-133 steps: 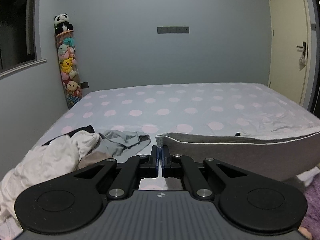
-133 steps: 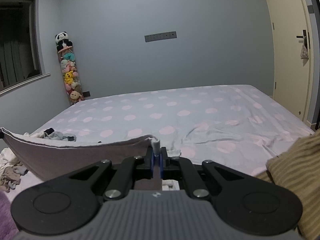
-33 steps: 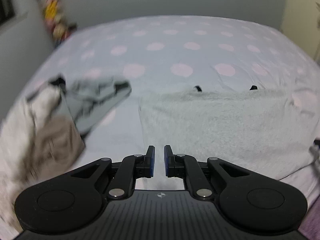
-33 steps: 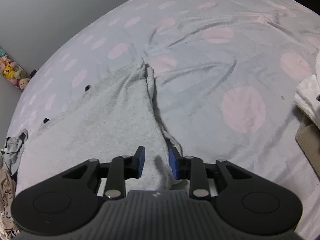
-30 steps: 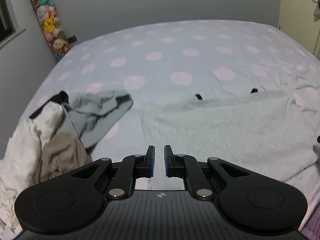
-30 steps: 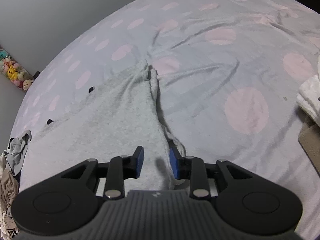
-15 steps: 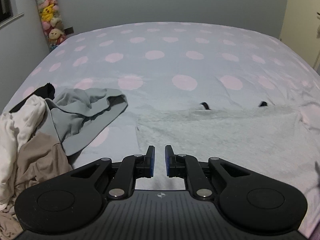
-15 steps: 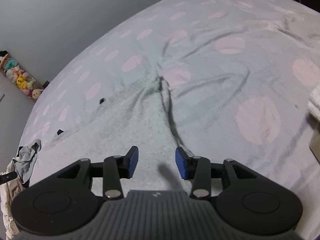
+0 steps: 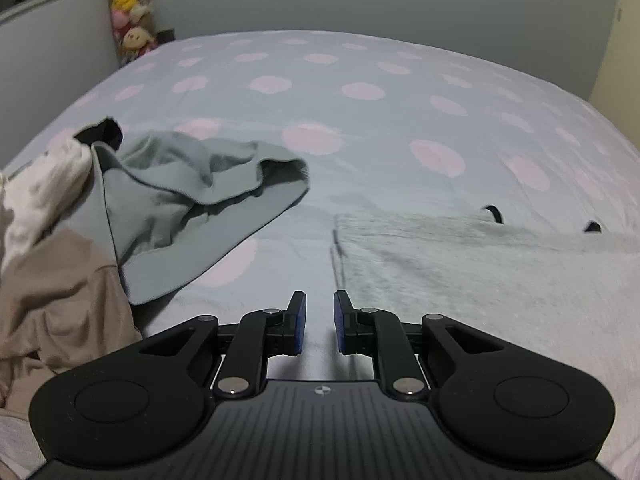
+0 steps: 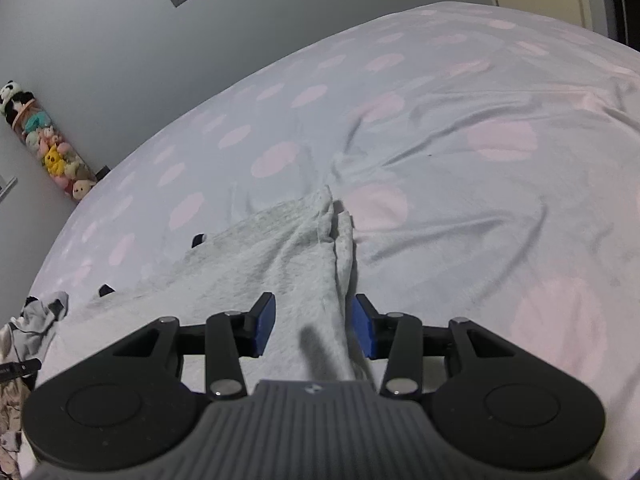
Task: Fold clothes
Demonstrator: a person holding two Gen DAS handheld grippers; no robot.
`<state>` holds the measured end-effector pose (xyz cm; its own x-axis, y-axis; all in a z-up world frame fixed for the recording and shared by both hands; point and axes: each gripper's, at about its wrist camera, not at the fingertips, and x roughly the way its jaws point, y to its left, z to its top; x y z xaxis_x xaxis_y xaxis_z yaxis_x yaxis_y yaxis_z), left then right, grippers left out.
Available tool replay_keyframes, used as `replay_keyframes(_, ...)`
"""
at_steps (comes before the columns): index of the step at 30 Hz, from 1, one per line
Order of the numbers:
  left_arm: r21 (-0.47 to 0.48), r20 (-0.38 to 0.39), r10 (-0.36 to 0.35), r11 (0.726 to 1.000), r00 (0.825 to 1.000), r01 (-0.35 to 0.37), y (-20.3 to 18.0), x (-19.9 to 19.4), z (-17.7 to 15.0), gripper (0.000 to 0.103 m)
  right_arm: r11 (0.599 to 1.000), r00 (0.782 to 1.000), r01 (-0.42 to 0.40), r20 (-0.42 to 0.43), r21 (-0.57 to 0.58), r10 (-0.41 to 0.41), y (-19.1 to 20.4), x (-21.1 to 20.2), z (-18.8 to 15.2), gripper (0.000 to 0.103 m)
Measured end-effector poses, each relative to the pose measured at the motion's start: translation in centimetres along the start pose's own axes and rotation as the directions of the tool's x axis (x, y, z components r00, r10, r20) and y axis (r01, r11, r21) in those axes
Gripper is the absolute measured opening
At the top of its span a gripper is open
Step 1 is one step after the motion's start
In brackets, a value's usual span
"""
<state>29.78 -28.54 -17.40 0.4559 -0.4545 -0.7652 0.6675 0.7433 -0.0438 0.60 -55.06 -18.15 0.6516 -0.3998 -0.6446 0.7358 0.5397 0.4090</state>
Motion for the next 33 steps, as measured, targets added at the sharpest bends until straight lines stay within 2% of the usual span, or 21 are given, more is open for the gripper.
replay_keyframes(5,0.019,0.008,-0.014,1.000,1.000,0.014,-0.3,0.7,-0.1,0.013,1.000,1.000,0.013,-0.011,0.008,-0.013,-0.7,2.2,0.3,0.045)
replay_keyframes(7,0.024,0.007,-0.016,1.000,1.000,0.016,-0.5,1.0,-0.1,0.013,0.999,0.999,0.013,-0.029,0.034,-0.012,-1.1,3.1,0.0,0.038)
replay_keyframes(9,0.024,0.004,-0.019,1.000,1.000,0.019,-0.6,1.2,-0.1,0.013,1.000,0.999,0.010,-0.044,0.013,-0.009,-0.9,3.6,-0.3,0.023)
replay_keyframes(12,0.013,-0.011,-0.027,1.000,1.000,0.027,-0.7,1.5,-0.1,0.013,1.000,0.998,0.010,-0.056,-0.028,-0.012,-0.2,4.0,-0.5,0.015)
replay_keyframes(20,0.004,-0.001,-0.052,0.999,0.999,0.052,-0.4,0.4,0.1,0.015,0.999,0.999,-0.038,-0.029,0.004,0.038,0.9,2.0,0.3,0.010)
replay_keyframes(21,0.005,-0.004,-0.054,0.999,0.999,0.054,-0.3,0.2,0.1,0.017,0.999,0.998,-0.053,-0.028,0.008,0.053,1.6,1.4,0.5,0.009)
replay_keyframes(24,0.017,0.000,-0.068,0.998,0.998,0.068,-0.4,-0.3,0.2,0.030,0.994,0.994,-0.103,-0.021,-0.023,0.103,5.1,-0.5,1.4,0.008)
replay_keyframes(26,0.021,0.007,-0.085,0.996,0.996,0.085,-0.6,-0.6,0.4,0.047,0.988,0.989,-0.146,-0.021,-0.040,0.145,7.7,-1.5,1.9,0.008)
replay_keyframes(30,0.013,0.045,-0.123,0.992,0.991,0.123,-0.3,-1.8,0.8,0.050,0.974,0.975,-0.220,-0.027,-0.047,0.219,13.1,-2.7,2.3,0.008)
replay_keyframes(33,-0.032,0.071,-0.120,0.992,0.990,0.123,0.6,-2.4,0.9,0.052,0.967,0.968,-0.249,-0.030,-0.048,0.248,16.4,-2.7,2.0,0.008)
